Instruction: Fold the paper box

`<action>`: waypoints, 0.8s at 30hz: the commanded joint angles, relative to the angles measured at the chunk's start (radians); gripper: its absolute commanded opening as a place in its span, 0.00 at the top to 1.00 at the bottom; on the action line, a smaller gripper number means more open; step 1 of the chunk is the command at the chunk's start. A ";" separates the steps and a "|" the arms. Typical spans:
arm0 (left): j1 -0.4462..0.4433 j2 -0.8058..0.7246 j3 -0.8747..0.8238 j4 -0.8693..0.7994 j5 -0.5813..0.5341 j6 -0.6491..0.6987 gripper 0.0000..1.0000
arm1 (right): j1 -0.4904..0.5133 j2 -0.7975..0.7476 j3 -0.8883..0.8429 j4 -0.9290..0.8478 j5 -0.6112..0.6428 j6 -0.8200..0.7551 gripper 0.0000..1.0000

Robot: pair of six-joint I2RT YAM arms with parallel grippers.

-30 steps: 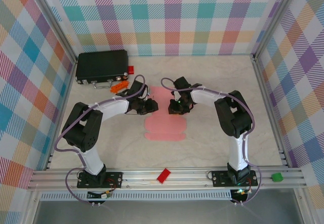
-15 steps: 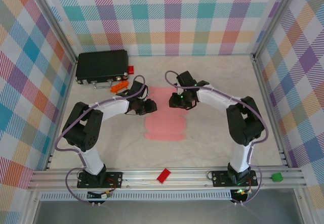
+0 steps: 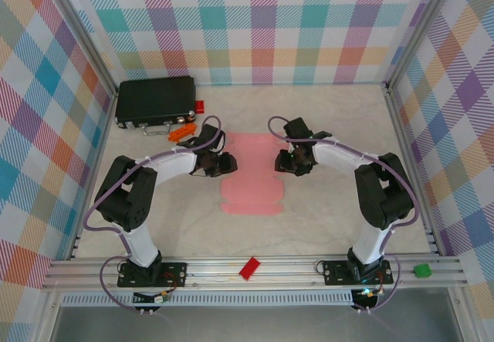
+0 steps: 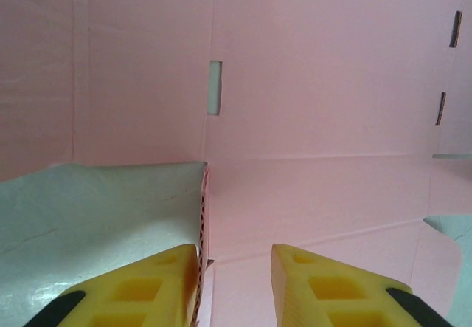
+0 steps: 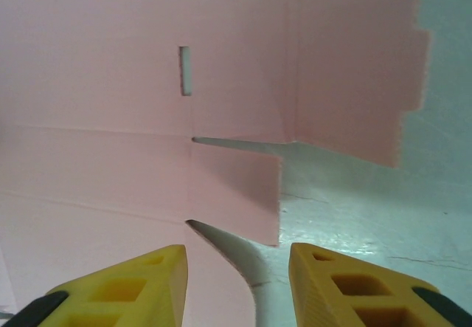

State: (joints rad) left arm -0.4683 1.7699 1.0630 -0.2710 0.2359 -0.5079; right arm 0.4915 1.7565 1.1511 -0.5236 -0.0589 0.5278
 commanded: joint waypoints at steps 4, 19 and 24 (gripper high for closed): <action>-0.002 -0.013 0.006 -0.028 -0.017 0.009 0.73 | -0.010 -0.018 -0.013 0.009 0.005 0.025 0.56; -0.003 0.001 0.018 -0.053 -0.040 0.026 0.84 | -0.026 0.061 0.015 0.035 -0.010 0.025 0.58; -0.003 0.003 0.022 -0.057 -0.042 0.031 0.88 | -0.027 0.069 0.015 0.048 -0.016 0.021 0.60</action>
State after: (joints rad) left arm -0.4690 1.7702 1.0634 -0.2947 0.2073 -0.4969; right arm 0.4702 1.8175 1.1461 -0.4927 -0.0635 0.5426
